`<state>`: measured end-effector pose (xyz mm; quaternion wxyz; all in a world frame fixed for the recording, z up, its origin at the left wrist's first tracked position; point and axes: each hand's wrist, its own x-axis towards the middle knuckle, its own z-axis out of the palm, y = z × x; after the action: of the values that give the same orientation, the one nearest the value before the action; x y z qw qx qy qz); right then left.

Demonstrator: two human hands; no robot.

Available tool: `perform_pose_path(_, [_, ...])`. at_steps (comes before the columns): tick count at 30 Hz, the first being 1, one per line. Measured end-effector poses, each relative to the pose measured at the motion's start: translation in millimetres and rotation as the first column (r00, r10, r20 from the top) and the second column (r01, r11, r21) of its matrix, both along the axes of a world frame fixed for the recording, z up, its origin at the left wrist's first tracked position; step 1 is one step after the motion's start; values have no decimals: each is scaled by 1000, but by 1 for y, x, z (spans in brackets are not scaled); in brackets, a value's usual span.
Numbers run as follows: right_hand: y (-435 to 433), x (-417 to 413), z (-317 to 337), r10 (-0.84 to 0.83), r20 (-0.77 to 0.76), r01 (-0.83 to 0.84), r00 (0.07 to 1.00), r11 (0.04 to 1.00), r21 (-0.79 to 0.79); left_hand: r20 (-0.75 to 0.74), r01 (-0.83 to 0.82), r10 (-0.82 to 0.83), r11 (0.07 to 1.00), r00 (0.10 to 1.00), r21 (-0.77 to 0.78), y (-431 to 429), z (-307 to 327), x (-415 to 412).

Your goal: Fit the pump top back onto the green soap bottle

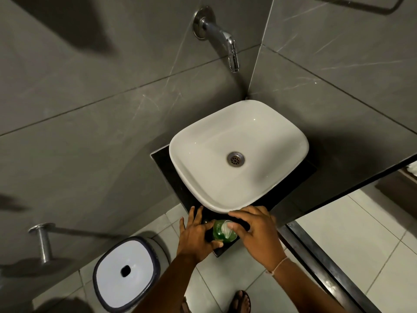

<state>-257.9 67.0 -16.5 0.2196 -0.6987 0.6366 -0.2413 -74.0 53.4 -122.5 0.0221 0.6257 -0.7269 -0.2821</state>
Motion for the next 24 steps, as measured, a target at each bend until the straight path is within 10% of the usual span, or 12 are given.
perform_pose_path(14, [-4,2,-2,15,-34,-11,999,993,116,14,14,-13,1000,1000,-12,0,-1,1])
perform_pose_path(24, [6,-6,18,-208,222,201,953,978,56,153,16,-17,1000,988,8,12,14,20])
